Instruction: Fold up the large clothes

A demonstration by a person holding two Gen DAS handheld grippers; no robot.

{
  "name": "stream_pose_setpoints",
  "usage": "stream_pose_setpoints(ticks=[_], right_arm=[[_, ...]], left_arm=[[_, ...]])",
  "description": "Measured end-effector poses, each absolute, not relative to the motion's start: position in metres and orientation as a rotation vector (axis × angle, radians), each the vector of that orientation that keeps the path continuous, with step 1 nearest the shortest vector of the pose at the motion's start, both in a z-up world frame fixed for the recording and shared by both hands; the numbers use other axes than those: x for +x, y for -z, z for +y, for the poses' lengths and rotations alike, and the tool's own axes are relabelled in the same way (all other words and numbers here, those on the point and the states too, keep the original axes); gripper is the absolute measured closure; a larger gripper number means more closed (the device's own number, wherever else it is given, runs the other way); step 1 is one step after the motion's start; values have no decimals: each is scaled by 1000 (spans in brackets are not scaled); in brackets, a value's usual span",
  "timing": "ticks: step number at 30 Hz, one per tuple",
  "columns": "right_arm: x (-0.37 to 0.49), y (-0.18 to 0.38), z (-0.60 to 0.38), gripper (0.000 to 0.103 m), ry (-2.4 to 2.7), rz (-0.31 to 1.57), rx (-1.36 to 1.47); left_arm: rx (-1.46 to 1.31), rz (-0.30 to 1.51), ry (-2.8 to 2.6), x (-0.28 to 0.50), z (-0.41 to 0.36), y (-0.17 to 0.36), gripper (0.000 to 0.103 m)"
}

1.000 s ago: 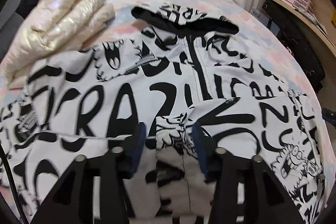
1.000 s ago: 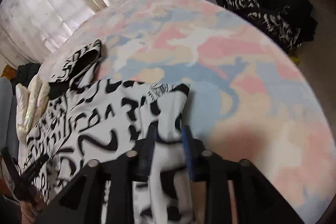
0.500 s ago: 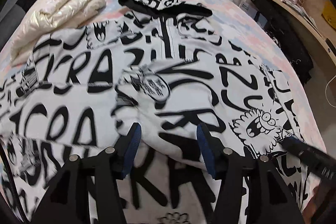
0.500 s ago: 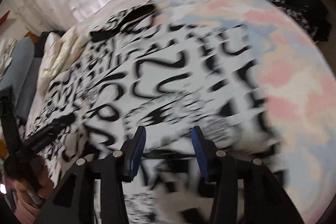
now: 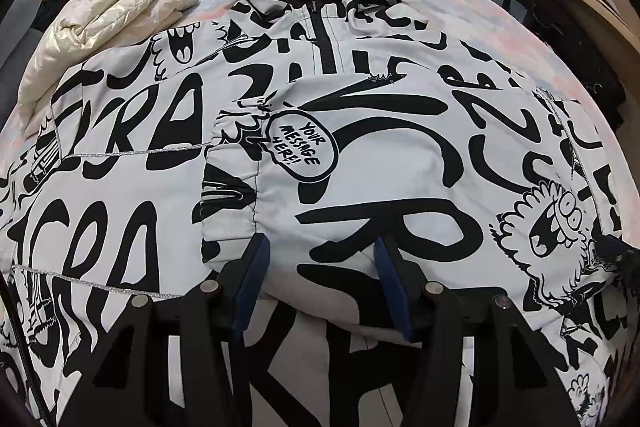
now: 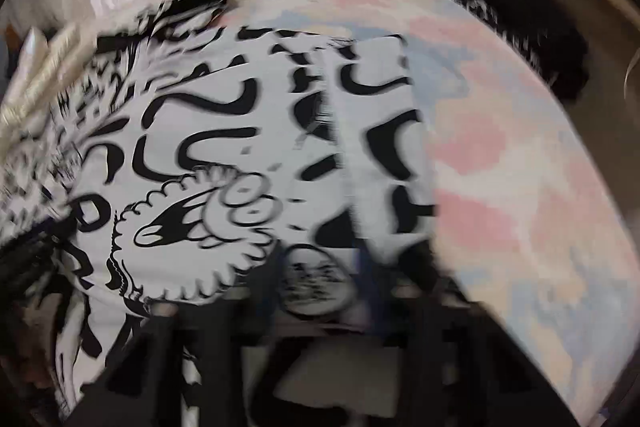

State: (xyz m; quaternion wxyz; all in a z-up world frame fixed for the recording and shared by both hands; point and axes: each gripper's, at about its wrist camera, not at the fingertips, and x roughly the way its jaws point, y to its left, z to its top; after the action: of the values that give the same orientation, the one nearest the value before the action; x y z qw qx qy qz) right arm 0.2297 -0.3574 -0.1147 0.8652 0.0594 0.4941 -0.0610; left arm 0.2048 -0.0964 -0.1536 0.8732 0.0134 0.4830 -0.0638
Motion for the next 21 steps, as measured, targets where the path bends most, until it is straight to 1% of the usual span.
stream_pose_setpoints(ticks=[1,3,4,6,8,10,16,18,21], right_arm=[[227,115,-367,94,114,1035,164],[221,113,-376,95,94,1035,212],[219,111,-375,91,87,1034,221],[214,106,-371,87,79,1031,227],[207,100,-366,71,71,1014,229],[197,92,-360,62,58,992,249],[171,75,-345,62,50,950,259],[164,70,-341,62,46,941,259],[154,64,-335,61,44,926,258]], left_arm=[[31,1006,135,204,-97,153,49],[33,1008,145,205,-97,152,46],[36,1007,151,205,-97,151,45],[38,1004,162,202,-96,145,45],[26,1005,171,196,-93,138,45],[19,996,168,189,-89,130,45],[-5,957,165,155,-72,104,39],[-4,957,153,146,-66,98,35],[-10,962,148,136,-61,91,34]])
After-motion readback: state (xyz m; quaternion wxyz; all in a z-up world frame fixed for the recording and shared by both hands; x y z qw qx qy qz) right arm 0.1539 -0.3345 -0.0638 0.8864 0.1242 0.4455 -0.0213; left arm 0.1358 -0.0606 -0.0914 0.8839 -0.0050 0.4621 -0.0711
